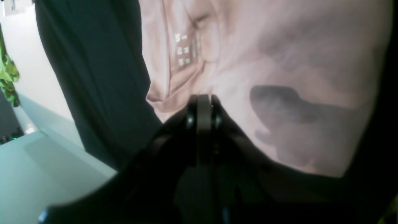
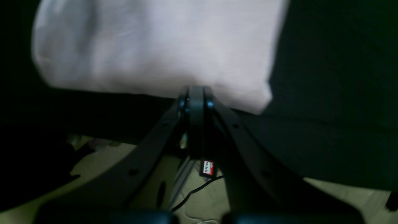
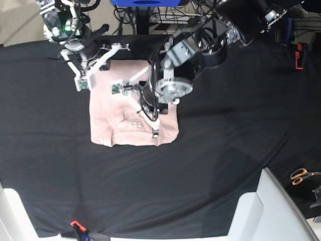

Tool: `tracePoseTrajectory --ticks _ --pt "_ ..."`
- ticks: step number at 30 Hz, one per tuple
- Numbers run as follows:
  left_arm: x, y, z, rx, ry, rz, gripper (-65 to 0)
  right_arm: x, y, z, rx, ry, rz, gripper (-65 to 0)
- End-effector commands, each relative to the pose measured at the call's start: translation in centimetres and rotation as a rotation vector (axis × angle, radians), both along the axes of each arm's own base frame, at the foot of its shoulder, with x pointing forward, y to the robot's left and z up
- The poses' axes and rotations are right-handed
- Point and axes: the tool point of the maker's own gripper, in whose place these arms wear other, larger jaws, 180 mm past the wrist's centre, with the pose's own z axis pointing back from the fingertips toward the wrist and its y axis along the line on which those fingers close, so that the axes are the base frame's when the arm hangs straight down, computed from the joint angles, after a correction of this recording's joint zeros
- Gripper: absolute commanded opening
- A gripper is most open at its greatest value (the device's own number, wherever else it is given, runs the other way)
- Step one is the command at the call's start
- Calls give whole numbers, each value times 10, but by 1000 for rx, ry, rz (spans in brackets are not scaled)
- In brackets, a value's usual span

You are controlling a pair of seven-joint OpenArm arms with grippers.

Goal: Fold the T-shirt properly
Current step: 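Press the folded shirt flat with both grippers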

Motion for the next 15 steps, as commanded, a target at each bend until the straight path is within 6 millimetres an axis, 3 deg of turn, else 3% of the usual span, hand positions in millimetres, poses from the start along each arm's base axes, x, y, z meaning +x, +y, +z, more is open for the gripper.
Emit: tracePoseTrajectory --ticks 1,8,15 --pt "-2 1 6 -28 -10 14 -650 10 5 10 10 -49 12 -648" --pt "-35 7 -16 -114 97 58 -650 18 33 16 40 -71 89 -648" --pt "-54 3 -41 -151 219 61 -650 19 27 -5 8 -30 86 -648"
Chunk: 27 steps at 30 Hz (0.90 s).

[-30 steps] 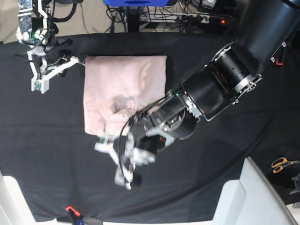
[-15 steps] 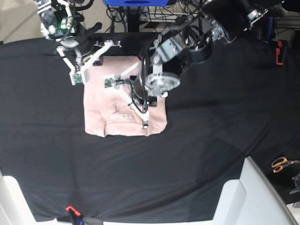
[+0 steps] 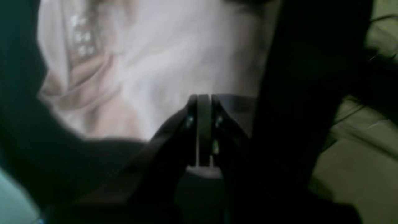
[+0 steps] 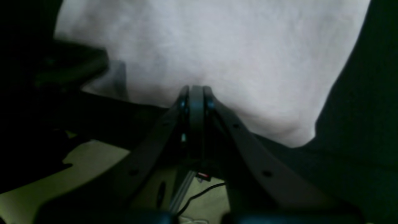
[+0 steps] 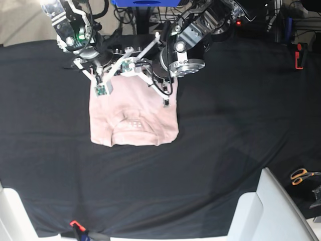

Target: Fold the T-shirt properly

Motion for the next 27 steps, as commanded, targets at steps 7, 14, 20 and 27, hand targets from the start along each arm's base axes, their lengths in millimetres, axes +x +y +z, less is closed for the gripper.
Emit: tracePoseTrajectory --ticks 7,14,20,27 --pt "-10 11 -29 46 74 17 -650 8 -30 -10 -51 -1 -47 -648" --pt "-18 26 -32 75 78 11 -650 4 -42 -31 -84 33 -64 -648" --pt "8 33 5 32 -35 37 -650 15 -26 9 -34 -28 -39 -648" --pt "23 52 -11 71 -9 96 -650 15 -35 -14 -69 29 -47 -648"
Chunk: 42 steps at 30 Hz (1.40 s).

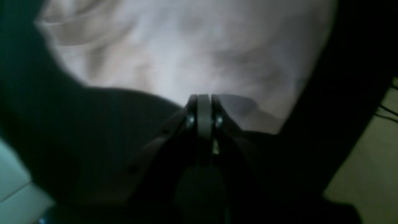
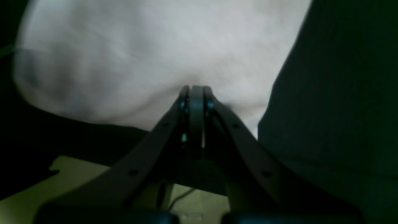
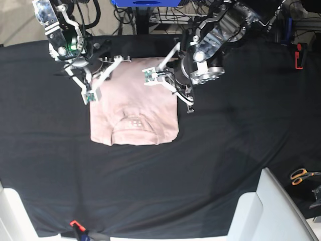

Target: Fold the T-shirt properly

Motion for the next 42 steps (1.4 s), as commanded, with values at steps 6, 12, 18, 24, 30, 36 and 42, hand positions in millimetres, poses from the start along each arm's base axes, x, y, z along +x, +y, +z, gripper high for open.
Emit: tracePoseTrajectory --ticks 6,12,18,24,30,36,42 --pt "-17 1 -26 -11 74 7 -650 -9 -14 -21 -36 17 -22 -648" --pt "19 19 31 -95 -92 108 -650 -3 -3 18 7 -87 -11 -648" --pt "-23 64 40 -86 -75 222 -650 -19 -41 64 -153 -254 -102 -648" --pt "-116 96 12 -81 83 346 -650 -95 -89 39 -266 -53 -161 -648" --pt "-216 116 -5 -46 261 455 -650 -175 -132 15 -373 151 -184 -648" --pt "-291 116 -80 -102 518 622 -650 -247 -110 -83 -271 455 27 -648" --pt "-313 128 -178 -89 634 802 -650 -275 -88 -174 -166 663 9 -648"
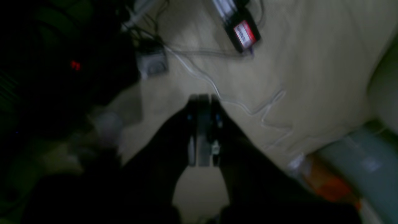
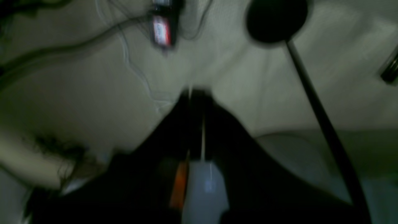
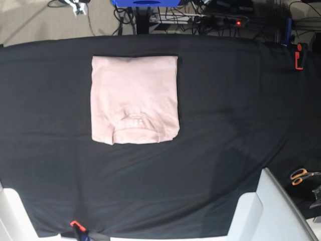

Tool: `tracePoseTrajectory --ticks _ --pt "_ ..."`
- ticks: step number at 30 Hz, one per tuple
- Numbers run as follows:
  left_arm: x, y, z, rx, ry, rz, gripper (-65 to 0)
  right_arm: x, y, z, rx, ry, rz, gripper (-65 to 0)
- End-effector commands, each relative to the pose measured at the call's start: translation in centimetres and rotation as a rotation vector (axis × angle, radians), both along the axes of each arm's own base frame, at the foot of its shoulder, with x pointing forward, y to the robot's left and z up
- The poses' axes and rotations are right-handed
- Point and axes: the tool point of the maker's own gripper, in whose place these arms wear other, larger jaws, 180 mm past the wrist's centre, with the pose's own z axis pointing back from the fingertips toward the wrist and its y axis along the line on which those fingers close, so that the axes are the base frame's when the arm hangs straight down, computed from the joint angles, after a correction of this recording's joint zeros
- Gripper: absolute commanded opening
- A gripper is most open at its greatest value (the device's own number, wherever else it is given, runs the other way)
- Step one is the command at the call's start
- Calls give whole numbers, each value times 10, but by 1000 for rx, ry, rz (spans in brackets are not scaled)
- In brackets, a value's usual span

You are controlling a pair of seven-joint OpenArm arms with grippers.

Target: Fold the T-shirt properly

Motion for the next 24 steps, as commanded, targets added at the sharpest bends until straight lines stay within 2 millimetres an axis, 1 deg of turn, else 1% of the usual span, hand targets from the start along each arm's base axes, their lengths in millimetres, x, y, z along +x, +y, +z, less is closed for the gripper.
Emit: tracePoseTrajectory --ticks 1,2,3,4,5,6,7,8,9,12,14,16,18,19,20,22,24 --pt "-13 3 -8 4 40 29 -650 -11 8 -7 8 21 -14 -648" --pt "-11 5 -15 6 47 66 -650 -10 12 -13 10 -1 -32 -647" --pt "-6 1 -17 -8 32 105 -650 -7 19 -17 16 -47 -50 -644" --pt "7 -3 -18 -25 -7 137 -650 -1 22 -19 17 -105 -62 -644" --pt "37 -16 -19 -70 -95 165 -650 9 25 -20 19 -186 -73 -644" --pt "52 -20 -18 -88 -140 186 -650 17 24 -19 18 -256 -86 -644" --pt "57 -21 -19 -88 -147 196 -650 26 25 -18 19 -307 -93 -644" --pt "57 -20 -19 -83 -142 198 -650 28 28 -17 24 -320 -96 -644" --pt "55 -20 -20 -75 -126 194 -650 26 27 -18 23 -310 -98 -644" --pt "61 -22 -21 -77 -127 181 -650 23 27 -18 20 -288 -95 -644" --pt "61 -21 -21 -75 -124 163 -650 23 27 -18 20 -288 -95 -644" --pt "64 -13 -21 -65 -131 162 -650 23 26 -18 18 -288 -95 -644" --pt "69 -10 -21 -61 -139 161 -650 23 25 -18 17 -289 -94 -644" --pt "70 -3 -20 -51 -143 159 -650 24 25 -18 17 -290 -94 -644" --pt "73 -1 -20 -50 -151 158 -650 25 25 -18 17 -292 -94 -644" --pt "81 1 -20 -48 -162 157 -650 27 25 -18 17 -295 -94 -644" --pt "83 1 -20 -46 -164 158 -650 28 24 -19 16 -296 -92 -644"
